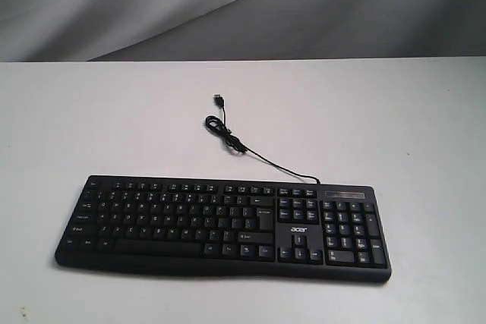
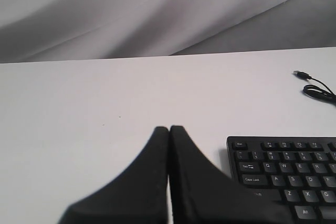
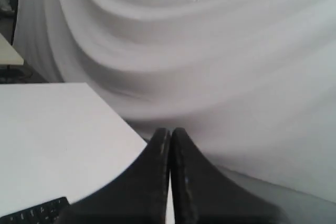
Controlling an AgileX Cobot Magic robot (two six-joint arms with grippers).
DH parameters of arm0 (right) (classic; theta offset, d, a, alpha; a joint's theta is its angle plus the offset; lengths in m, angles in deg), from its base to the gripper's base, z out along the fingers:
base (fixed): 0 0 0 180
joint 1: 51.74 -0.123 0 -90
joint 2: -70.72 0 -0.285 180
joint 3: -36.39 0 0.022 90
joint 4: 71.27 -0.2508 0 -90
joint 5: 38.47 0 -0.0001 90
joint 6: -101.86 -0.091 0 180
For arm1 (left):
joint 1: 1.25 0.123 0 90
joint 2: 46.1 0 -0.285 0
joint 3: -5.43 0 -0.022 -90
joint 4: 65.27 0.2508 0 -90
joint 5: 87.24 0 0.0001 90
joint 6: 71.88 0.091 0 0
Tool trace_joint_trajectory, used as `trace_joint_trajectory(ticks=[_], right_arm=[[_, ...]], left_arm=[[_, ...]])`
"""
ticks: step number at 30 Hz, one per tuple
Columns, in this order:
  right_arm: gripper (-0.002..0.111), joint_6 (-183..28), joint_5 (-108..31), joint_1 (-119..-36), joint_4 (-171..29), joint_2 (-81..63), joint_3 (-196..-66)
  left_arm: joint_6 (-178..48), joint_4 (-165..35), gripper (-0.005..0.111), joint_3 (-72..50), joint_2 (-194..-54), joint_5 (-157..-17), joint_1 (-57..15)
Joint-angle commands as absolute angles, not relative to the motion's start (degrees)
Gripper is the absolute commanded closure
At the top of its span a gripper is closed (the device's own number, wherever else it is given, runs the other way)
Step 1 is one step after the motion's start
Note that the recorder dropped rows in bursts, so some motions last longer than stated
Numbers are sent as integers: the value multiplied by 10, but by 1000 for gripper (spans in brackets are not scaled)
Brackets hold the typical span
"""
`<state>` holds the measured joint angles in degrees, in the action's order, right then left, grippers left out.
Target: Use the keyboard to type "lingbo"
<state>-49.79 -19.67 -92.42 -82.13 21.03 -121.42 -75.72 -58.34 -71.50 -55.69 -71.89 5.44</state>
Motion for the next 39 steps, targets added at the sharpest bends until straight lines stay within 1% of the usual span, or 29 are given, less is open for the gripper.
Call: trace_joint_trajectory(ticks=[1,3,5,6,7,8,9,10,11,12,15,17,21,25,30,35,39], right_arm=[[108,-579,-185,-918,-777,273,-1212],[108,-622,-178,-887,-776,296,-1207],[108,-664,-178,-829,-776,328,-1187],[108,-685,-178,-762,-776,363,-1160],[108,-688,-178,-729,-776,379,-1145],[108,-689,-178,-669,-776,417,-1111],[108,-689,-178,-648,-776,437,-1097],[108,-688,-178,-600,-776,477,-1064],[108,-688,-178,-583,-776,492,-1051],[108,-688,-178,-545,-776,528,-1020],[108,-688,-181,-490,-776,582,-954],[108,-688,-181,-476,-778,604,-921],[108,-696,-186,-476,-783,629,-864],[108,-742,-211,-476,-783,629,-813],[108,-744,-211,-476,-781,629,-763],[108,-748,-241,-476,-779,629,-669],[108,-756,-191,-476,-776,629,-664]], left_arm=[[-758,-586,106,-718,-560,-722,55],[-758,-586,106,-718,-560,-722,55],[-758,-586,106,-718,-560,-722,55],[-758,-586,106,-718,-560,-722,55],[-758,-586,106,-718,-560,-722,55],[-758,-586,106,-718,-560,-722,55],[-758,-586,106,-718,-560,-722,55],[-758,-586,106,-718,-560,-722,55],[-758,-586,106,-718,-560,-722,55],[-758,-586,106,-718,-560,-722,55],[-758,-586,106,-718,-560,-722,55],[-758,-586,106,-718,-560,-722,55],[-758,-586,106,-718,-560,-722,55],[-758,-586,106,-718,-560,-722,55],[-758,-586,106,-718,-560,-722,55],[-758,-586,106,-718,-560,-722,55],[-758,-586,106,-718,-560,-722,55]])
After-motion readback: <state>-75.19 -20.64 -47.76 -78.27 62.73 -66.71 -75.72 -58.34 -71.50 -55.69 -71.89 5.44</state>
